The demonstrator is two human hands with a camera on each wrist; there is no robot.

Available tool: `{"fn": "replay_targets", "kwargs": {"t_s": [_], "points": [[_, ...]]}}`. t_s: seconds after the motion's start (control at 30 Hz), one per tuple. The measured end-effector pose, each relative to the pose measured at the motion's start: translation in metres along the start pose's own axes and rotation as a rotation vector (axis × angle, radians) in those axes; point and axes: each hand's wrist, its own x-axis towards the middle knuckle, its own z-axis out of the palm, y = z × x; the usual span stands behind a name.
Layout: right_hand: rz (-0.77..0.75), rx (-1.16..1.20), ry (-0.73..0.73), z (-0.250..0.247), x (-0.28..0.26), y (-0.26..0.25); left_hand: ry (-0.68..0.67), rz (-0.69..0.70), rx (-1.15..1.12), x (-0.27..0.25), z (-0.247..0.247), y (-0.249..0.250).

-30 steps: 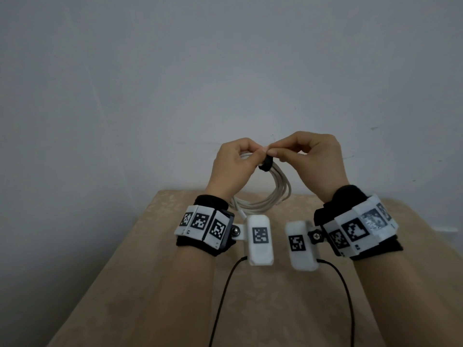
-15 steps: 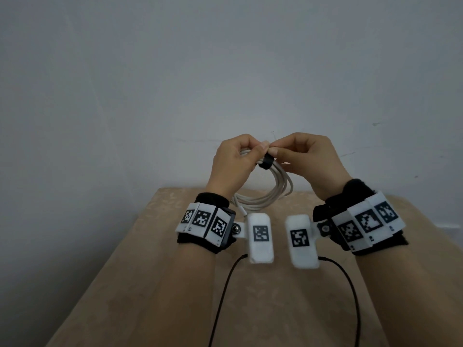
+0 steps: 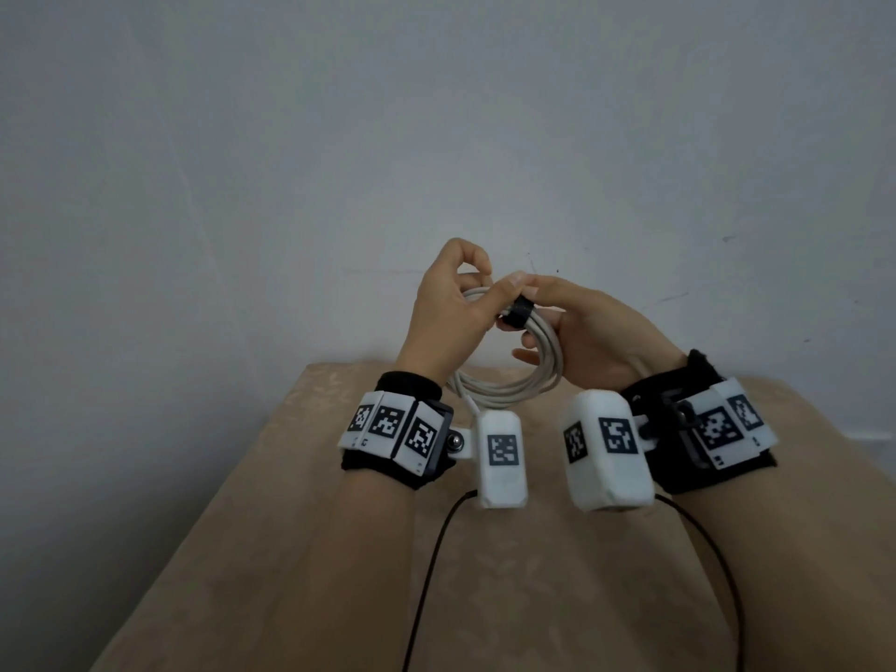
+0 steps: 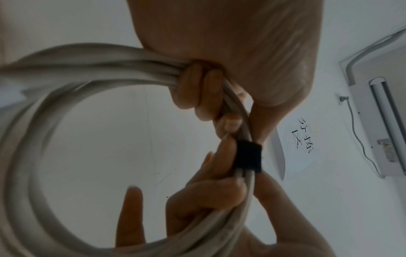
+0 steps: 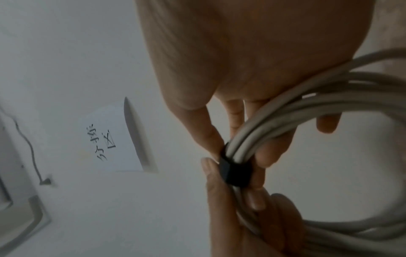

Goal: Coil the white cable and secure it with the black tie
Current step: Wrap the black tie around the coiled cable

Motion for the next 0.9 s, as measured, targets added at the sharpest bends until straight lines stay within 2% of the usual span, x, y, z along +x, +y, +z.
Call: {"fn": "replay_targets", "kwargs": {"t_s": [0.13, 0.33, 0.5, 0.67, 0.9], "points": [[-0.008, 0.010, 0.003, 0.001, -0.002, -0.003, -0.025, 0.023, -0.031, -0.001, 0.000, 0.004], [-0.279, -0.150, 0.114, 0.007, -0.001, 0.003, 0.067, -0.050, -0.100, 0.000, 0.000, 0.003], [-0.400, -0.328, 0.162, 0.010, -0.002, 0.004, 0.098, -0.088, -0.112, 0.001, 0.003, 0.002], [-0.425, -0.476, 0.131, 0.011, -0.005, 0.002, 0.110, -0.085, -0.110, 0.003, 0.002, 0.004], [-0.437, -0.654, 0.202, 0.008, 0.000, 0.005, 0.081, -0.126, -0.118, 0.002, 0.005, 0.003]]}}
